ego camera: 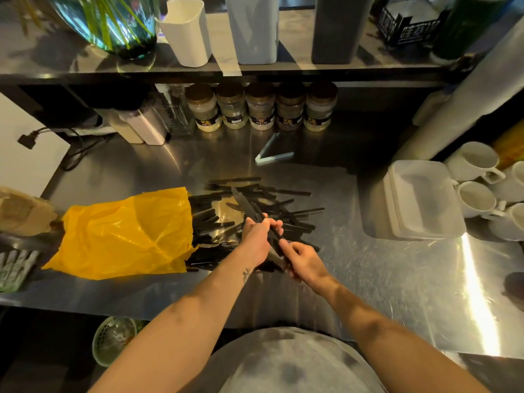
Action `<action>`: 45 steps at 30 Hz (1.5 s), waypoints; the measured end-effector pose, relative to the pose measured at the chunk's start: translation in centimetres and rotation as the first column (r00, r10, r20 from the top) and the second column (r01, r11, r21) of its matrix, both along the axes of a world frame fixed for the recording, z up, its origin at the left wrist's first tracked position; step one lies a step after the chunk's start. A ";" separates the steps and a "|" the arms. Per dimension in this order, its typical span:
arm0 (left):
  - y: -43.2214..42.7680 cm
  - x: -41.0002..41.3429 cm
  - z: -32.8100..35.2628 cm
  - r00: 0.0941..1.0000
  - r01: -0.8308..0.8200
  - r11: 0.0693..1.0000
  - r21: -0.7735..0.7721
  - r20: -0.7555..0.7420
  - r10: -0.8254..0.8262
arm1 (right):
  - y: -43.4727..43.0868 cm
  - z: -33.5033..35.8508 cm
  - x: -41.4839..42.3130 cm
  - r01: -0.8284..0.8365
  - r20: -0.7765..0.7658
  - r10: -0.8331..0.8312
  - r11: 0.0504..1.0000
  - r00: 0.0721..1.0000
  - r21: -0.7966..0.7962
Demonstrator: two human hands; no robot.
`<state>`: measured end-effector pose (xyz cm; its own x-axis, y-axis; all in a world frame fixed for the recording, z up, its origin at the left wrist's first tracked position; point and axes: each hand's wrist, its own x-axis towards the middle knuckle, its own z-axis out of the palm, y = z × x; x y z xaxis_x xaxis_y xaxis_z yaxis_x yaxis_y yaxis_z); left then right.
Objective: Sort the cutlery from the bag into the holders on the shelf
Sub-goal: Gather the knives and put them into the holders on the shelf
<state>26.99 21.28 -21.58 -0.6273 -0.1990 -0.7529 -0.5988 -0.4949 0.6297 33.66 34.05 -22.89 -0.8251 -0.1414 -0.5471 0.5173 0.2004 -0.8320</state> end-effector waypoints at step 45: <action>-0.2 5.3 0.3 0.678 0.734 0.660 -0.160 0.137 -0.722 | 0.5 1.9 -7.3 0.015 -0.145 -0.016 1.000 0.989 -0.004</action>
<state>32.29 21.04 -21.29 -0.5907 0.1638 -0.7901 -0.7536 0.2379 0.6128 26.33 34.60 -20.97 -0.8975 -0.1296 -0.4215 0.3946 0.1909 -0.8988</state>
